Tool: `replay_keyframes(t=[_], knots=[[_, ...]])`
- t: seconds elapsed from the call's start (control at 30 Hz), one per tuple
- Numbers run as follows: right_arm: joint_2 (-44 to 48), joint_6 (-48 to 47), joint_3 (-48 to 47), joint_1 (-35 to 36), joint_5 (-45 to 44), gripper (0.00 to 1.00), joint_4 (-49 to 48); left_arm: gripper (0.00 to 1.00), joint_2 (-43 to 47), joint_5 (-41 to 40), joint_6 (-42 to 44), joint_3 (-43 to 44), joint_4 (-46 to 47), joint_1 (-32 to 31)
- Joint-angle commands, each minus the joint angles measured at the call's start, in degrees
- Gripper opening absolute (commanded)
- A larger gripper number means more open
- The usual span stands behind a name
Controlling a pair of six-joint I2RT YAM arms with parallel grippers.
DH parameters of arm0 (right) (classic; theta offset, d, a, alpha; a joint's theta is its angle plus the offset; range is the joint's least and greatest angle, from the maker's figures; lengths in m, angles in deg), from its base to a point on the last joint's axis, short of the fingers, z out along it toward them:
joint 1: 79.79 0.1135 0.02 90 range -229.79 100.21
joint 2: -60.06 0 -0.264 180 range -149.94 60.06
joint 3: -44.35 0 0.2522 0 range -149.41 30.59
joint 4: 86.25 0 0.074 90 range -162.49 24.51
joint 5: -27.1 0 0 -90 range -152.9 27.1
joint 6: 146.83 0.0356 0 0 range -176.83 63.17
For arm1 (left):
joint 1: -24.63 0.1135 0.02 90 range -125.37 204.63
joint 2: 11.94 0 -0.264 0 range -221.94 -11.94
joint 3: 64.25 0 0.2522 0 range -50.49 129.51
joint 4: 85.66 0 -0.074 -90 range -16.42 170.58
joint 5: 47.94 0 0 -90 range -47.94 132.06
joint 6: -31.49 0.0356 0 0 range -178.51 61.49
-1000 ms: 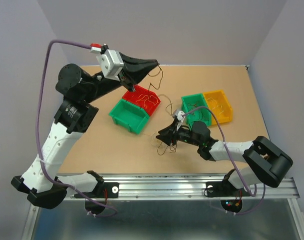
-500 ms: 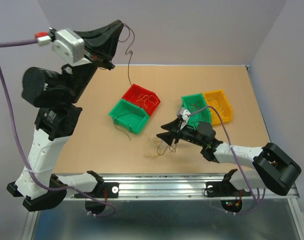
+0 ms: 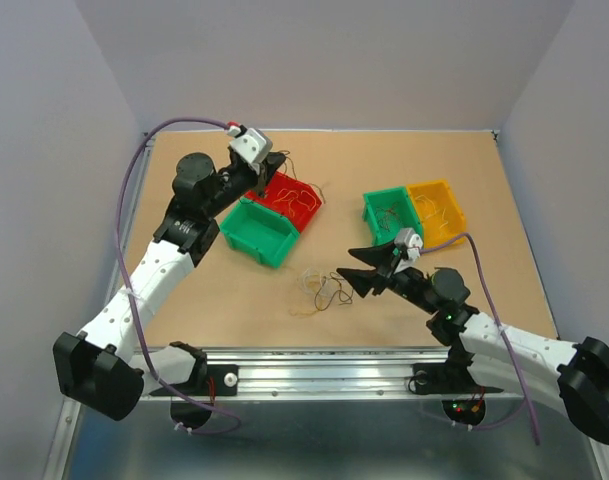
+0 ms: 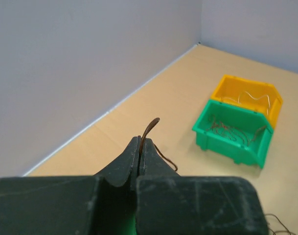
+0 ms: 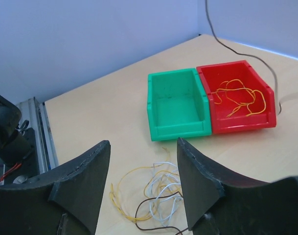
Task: Untangle the cables
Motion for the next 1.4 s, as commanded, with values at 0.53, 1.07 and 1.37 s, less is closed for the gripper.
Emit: replay_keyframes(t=[0.53,1.07,1.37], knots=[[6.2,-1.1,2.1,0.3,-3.8,0.62,1.9,0.00,13.6,4.9,-0.1,-17.7,15.0,3.5],[6.3,-0.8,2.0,0.3,-2.4,0.62,1.8,0.00,14.7,-13.1,1.2,-21.1,17.1,8.4],[6.4,-0.7,2.1,0.4,-2.2,0.62,1.9,0.00,12.9,-17.1,8.1,-23.3,18.4,9.2]])
